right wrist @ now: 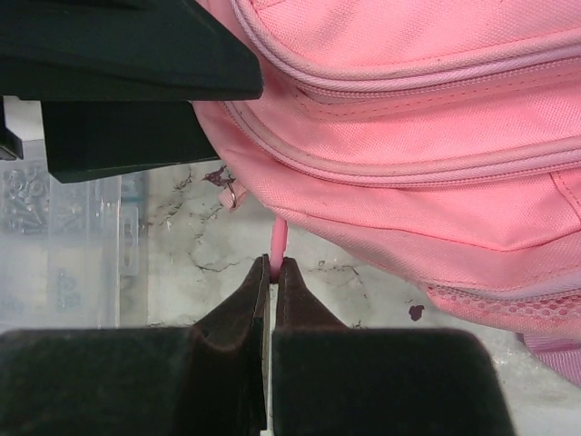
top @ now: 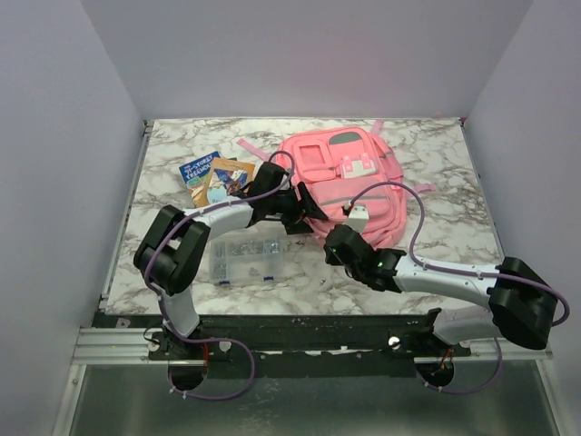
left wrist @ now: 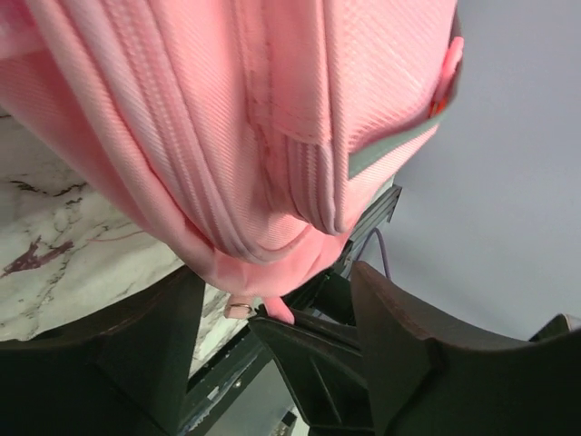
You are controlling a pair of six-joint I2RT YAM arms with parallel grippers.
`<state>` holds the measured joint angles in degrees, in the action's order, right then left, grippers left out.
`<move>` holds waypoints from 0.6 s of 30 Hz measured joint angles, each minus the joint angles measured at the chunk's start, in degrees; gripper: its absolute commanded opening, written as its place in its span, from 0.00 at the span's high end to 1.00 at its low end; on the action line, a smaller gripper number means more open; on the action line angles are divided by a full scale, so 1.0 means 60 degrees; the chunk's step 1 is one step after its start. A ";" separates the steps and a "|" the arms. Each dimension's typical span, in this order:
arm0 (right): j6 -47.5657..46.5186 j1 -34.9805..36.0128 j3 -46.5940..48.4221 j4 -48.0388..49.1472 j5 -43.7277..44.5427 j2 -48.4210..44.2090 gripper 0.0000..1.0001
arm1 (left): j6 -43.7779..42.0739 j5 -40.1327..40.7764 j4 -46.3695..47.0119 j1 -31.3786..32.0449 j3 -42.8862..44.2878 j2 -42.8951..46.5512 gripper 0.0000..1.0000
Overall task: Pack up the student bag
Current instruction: Unzip the student bag at the center of the board.
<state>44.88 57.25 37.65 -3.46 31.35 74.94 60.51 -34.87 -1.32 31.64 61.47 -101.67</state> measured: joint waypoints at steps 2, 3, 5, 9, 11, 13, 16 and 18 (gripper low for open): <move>-0.0004 0.0000 -0.0040 0.0069 -0.0018 -0.0018 1.00 | 0.0044 0.0029 -0.0007 0.0000 0.0000 -0.0106 0.30; -0.0004 -0.0007 -0.0058 0.0084 -0.0025 -0.0033 1.00 | 0.0062 0.0076 -0.0011 0.0000 0.0000 -0.0146 0.24; -0.0004 -0.0018 -0.0095 0.0117 -0.0033 -0.0084 1.00 | 0.0066 0.0193 -0.0007 0.0029 0.0000 -0.0168 0.15; -0.0018 -0.0040 -0.0098 0.0135 -0.0076 -0.0153 1.00 | 0.0073 0.0623 0.0117 0.0178 -0.0175 -0.0164 0.24; -0.0044 -0.0047 -0.0102 0.0138 -0.0095 -0.0186 1.00 | 0.0091 0.0790 0.0120 0.0248 -0.0335 -0.0168 0.37; -0.0073 -0.0044 -0.0102 0.0138 -0.0098 -0.0189 1.00 | 0.0106 0.0871 0.0066 0.0255 -0.0375 -0.0189 0.55; -0.0084 -0.0047 -0.0102 0.0102 -0.0095 -0.0189 1.00 | 0.0106 0.0925 0.0106 0.0291 -0.0317 -0.0277 0.74; -0.0095 -0.0047 -0.0102 0.0011 -0.0095 -0.0189 1.00 | 0.0098 0.0991 0.0142 0.0295 -0.0310 -0.0266 0.88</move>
<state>44.31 56.97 37.04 -3.40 30.79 73.80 61.10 -28.93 -0.47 33.41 59.61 -103.26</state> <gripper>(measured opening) 0.008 0.322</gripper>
